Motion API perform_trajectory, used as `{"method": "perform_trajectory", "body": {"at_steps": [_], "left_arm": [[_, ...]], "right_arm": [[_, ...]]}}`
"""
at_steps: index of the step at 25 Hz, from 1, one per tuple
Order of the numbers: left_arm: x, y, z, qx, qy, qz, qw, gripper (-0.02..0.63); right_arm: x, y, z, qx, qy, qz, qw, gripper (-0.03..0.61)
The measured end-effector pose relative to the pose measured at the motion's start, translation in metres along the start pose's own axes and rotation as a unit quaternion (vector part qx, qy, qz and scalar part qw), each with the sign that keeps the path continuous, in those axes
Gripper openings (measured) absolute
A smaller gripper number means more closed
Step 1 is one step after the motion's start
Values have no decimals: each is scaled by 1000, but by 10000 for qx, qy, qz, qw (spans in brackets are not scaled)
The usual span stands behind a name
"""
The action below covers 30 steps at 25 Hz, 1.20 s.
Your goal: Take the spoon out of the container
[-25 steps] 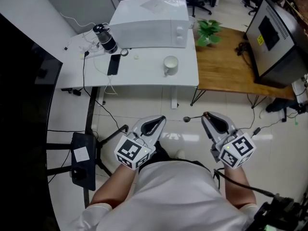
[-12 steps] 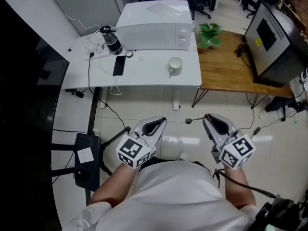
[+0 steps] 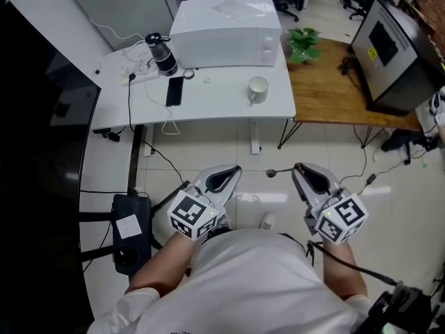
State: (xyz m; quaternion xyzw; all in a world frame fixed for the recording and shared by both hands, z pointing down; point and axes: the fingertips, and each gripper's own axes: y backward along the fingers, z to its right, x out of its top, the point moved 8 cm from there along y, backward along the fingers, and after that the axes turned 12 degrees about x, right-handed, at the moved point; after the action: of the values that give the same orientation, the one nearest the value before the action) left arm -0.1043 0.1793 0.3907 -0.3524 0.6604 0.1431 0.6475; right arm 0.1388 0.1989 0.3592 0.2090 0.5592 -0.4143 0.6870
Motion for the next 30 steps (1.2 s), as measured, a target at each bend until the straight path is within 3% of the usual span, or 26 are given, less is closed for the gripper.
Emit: {"method": "perform_trajectory", "body": {"at_steps": [7, 30], "left_arm": [[1, 7, -3, -177, -86, -30, 9998, 5], [-4, 7, -7, -233, -34, -50, 9997, 5]], "right_arm": [[-6, -7, -10, -87, -69, -34, 9999, 55], [-6, -14, -13, -54, 14, -181, 9998, 55]]}}
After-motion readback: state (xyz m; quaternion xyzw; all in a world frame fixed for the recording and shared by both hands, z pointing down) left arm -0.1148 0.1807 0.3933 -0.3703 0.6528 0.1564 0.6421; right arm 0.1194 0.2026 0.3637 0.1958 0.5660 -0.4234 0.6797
